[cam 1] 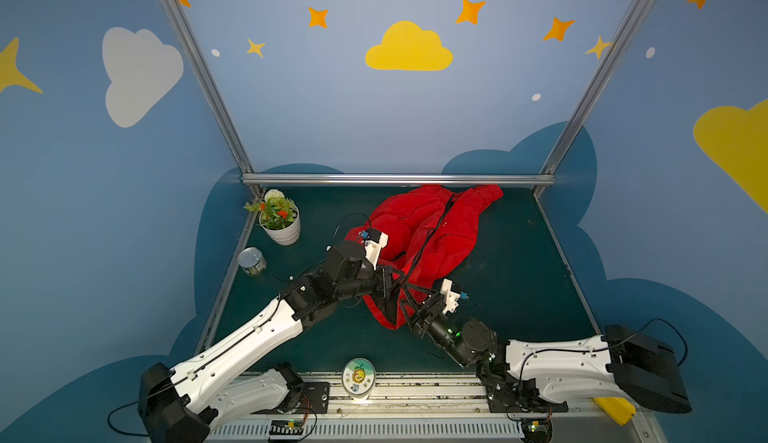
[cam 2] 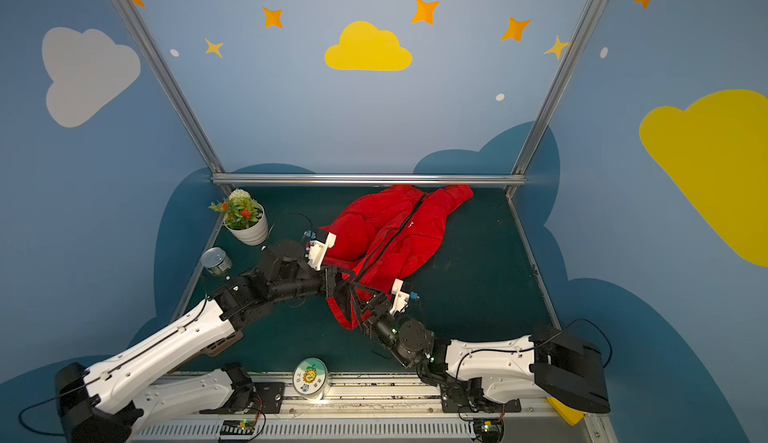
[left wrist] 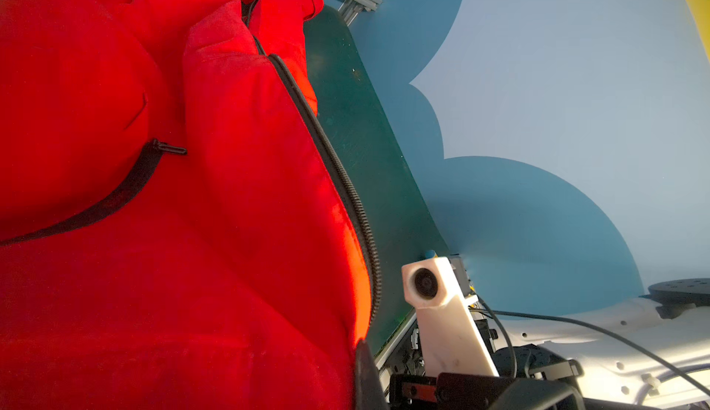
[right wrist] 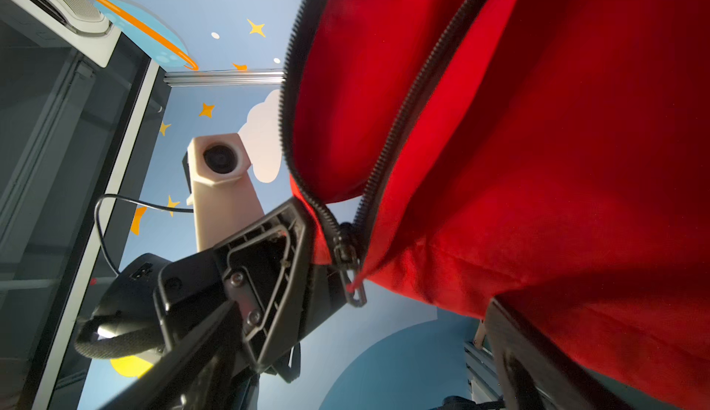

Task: Zip up the jacket

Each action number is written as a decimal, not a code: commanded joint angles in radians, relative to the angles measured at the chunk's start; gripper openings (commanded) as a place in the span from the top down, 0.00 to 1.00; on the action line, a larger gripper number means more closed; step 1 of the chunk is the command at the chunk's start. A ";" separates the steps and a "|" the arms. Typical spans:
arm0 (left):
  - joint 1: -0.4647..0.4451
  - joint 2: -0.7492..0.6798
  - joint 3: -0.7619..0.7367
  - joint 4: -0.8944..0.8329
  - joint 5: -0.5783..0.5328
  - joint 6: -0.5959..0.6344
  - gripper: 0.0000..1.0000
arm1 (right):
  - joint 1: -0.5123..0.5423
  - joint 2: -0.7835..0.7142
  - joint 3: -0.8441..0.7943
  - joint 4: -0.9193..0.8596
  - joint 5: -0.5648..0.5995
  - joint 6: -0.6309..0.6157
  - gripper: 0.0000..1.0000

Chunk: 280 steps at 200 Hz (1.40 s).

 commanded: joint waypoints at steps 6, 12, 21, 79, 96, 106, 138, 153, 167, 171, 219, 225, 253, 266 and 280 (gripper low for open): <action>-0.005 0.020 0.051 0.060 0.024 -0.008 0.97 | 0.013 0.004 0.043 0.034 0.000 0.023 0.01; -0.006 0.026 0.064 0.056 0.024 -0.001 0.97 | 0.016 0.011 0.043 0.054 0.007 0.019 0.01; -0.005 0.036 0.085 0.041 0.056 0.006 0.97 | 0.017 0.025 0.039 0.098 0.018 0.007 0.01; -0.007 0.011 0.099 0.022 0.081 -0.006 0.97 | -0.024 0.216 0.063 0.402 0.021 -0.021 0.01; -0.007 0.005 0.098 0.020 0.078 -0.012 0.97 | -0.037 0.215 0.082 0.401 0.005 -0.057 0.01; -0.008 0.001 0.095 0.024 0.076 -0.015 0.97 | -0.042 0.206 0.079 0.401 0.008 -0.077 0.01; -0.009 -0.008 0.077 0.046 0.069 -0.023 0.97 | -0.043 0.165 0.050 0.400 0.044 -0.126 0.01; -0.008 -0.009 0.072 0.050 0.070 -0.031 0.97 | -0.050 0.142 0.063 0.398 0.027 -0.191 0.01; -0.008 -0.009 0.070 0.056 0.072 -0.035 0.97 | -0.053 0.126 0.069 0.391 0.013 -0.210 0.02; -0.008 -0.011 0.070 0.056 0.071 -0.035 0.97 | -0.055 0.124 0.069 0.392 0.013 -0.212 0.02; -0.009 -0.017 0.061 0.060 0.065 -0.039 0.97 | -0.077 0.100 0.085 0.401 -0.040 -0.272 0.04; -0.009 -0.017 0.057 0.065 0.065 -0.039 0.97 | -0.078 0.098 0.096 0.401 -0.055 -0.285 0.04; -0.008 -0.002 0.072 0.063 0.062 -0.030 0.97 | -0.070 0.113 0.115 0.400 -0.086 -0.300 0.04; -0.009 0.005 0.080 0.060 0.069 -0.022 0.97 | -0.066 0.116 0.123 0.390 -0.093 -0.311 0.04; -0.007 0.007 0.082 0.064 0.063 -0.018 0.97 | -0.059 0.118 0.119 0.396 -0.094 -0.319 0.04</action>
